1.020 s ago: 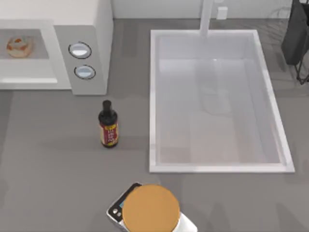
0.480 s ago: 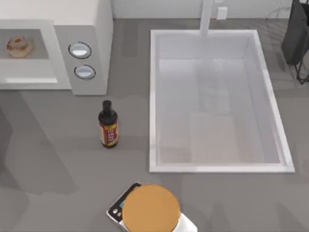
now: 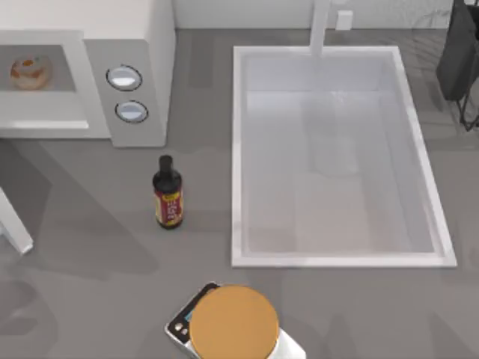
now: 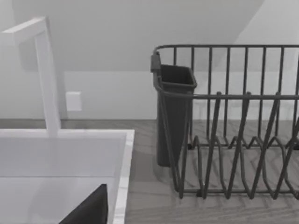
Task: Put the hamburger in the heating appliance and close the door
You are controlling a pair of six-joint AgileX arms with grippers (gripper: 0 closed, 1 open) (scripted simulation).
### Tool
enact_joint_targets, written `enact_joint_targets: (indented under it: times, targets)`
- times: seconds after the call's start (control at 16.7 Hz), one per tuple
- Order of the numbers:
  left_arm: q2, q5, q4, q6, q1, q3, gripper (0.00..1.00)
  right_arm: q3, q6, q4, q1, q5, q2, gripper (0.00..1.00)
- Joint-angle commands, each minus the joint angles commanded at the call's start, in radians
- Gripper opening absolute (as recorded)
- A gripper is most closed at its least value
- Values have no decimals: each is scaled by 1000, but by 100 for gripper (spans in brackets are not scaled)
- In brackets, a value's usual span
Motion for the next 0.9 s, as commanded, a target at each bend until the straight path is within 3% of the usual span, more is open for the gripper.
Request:
enact_joint_targets:
  times: [0.3, 0.72, 0.9]
  targets:
    - [-186, -115, 53, -179, -196, -152, 0, 0, 0, 0, 0, 0, 0, 100]
    - [-202, -134, 59, -208, -224, -168, 0, 0, 0, 0, 0, 0, 0, 100]
    - [-229, -201, 61, -281, -324, -184, 0, 0, 0, 0, 0, 0, 0, 100]
